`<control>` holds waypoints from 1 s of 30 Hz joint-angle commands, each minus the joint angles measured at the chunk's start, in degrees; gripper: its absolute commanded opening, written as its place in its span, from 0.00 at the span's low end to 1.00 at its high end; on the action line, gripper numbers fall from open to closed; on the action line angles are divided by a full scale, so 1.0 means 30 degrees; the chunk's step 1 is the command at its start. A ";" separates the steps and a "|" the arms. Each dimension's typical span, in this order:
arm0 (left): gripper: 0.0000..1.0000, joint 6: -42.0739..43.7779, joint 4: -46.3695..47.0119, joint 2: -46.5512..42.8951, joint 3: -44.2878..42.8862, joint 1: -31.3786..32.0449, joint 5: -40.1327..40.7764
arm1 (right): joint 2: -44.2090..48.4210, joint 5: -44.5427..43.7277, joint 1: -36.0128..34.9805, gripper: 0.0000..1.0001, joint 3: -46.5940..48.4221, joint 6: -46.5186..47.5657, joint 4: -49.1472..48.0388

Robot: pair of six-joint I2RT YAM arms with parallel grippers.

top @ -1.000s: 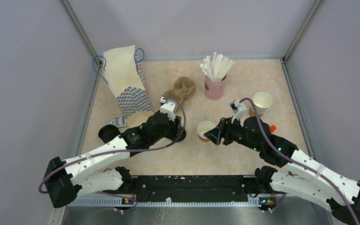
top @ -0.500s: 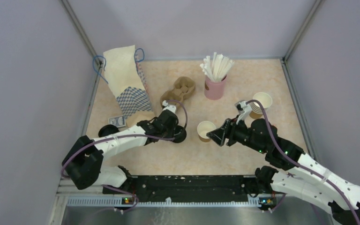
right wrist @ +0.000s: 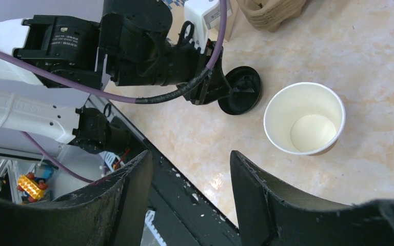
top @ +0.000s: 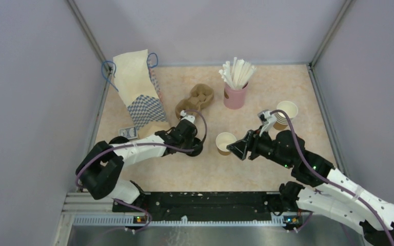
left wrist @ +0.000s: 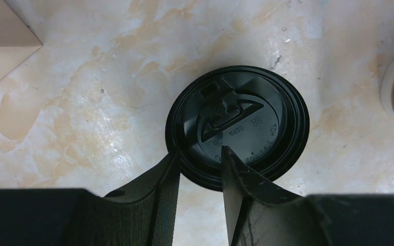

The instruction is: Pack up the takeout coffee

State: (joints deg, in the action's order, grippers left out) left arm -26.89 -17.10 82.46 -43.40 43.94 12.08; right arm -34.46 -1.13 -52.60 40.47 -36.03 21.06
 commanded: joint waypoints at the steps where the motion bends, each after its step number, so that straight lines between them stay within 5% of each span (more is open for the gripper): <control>1: 0.43 0.0148 0.0496 0.0534 0.0146 -0.0188 0.0429 | 0.0322 0.0047 0.0105 0.56 -0.0135 0.0265 -0.0199; 13: 0.45 0.0221 0.0157 -0.2217 -0.0767 -0.0216 -0.1159 | -0.0092 0.0224 0.0123 0.57 -0.0245 0.0339 -0.0642; 17: 0.43 -0.0026 -0.0401 -0.3577 -0.0486 -0.0300 0.1040 | -0.0280 0.0287 0.0116 0.57 -0.0247 0.0439 -0.0836; 30: 0.43 -0.0058 0.0731 -0.1915 0.0901 -0.1547 -0.0941 | -0.0234 0.0287 0.0129 0.57 -0.0153 0.0582 -0.0766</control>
State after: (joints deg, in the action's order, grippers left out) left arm -26.92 -17.93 73.97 -40.97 39.46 11.29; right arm -35.66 -0.58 -52.60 39.72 -35.11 20.64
